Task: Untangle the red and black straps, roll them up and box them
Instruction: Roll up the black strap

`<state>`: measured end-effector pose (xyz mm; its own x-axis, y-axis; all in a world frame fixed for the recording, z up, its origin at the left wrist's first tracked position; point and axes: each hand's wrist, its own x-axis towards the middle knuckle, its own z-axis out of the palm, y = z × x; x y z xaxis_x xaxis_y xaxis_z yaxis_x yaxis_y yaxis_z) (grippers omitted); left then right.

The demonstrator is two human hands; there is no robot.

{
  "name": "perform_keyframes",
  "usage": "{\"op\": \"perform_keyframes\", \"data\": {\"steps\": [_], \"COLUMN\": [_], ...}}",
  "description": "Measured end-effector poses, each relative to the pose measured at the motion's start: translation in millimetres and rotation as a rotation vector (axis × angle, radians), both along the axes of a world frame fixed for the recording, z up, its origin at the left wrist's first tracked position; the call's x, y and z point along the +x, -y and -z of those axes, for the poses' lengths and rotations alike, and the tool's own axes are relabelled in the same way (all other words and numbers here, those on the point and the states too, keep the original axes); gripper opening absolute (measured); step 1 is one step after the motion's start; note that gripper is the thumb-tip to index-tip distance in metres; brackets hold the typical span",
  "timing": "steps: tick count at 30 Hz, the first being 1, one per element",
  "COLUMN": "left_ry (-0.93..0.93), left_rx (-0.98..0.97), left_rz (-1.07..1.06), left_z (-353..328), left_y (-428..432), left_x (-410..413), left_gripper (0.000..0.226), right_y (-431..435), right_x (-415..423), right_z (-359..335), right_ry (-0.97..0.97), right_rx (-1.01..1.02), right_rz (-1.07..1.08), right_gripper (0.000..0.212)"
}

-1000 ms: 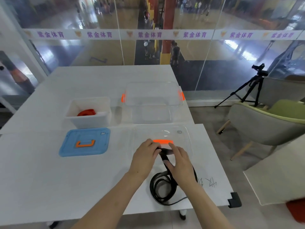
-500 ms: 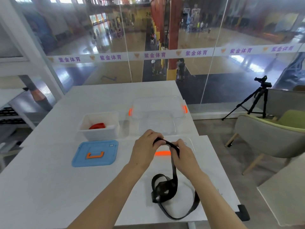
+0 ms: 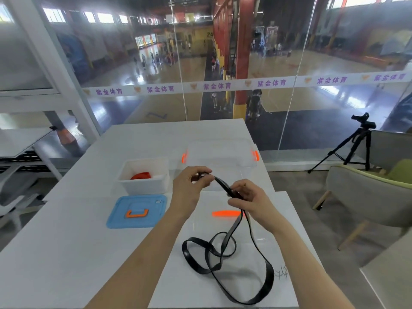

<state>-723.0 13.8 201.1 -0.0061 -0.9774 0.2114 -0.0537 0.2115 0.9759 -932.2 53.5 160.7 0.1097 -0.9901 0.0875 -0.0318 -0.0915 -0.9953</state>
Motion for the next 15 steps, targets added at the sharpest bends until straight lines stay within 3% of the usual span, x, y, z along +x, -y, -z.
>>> {"op": "perform_keyframes", "data": {"steps": [8,15], "left_ry": [-0.098,-0.125], "left_rx": [0.027,-0.007], "left_rz": [-0.014,-0.012], "left_z": [-2,-6], "left_y": [-9,-18], "left_x": [11,16], "left_gripper": [0.009,0.015], "right_y": [-5,-13], "right_x": [8,25], "right_z": [2,7], "right_ry": [0.017,-0.030], "right_rx": [-0.067,-0.040], "right_rz": [0.104,0.016], "right_gripper": [0.025,0.031]}}
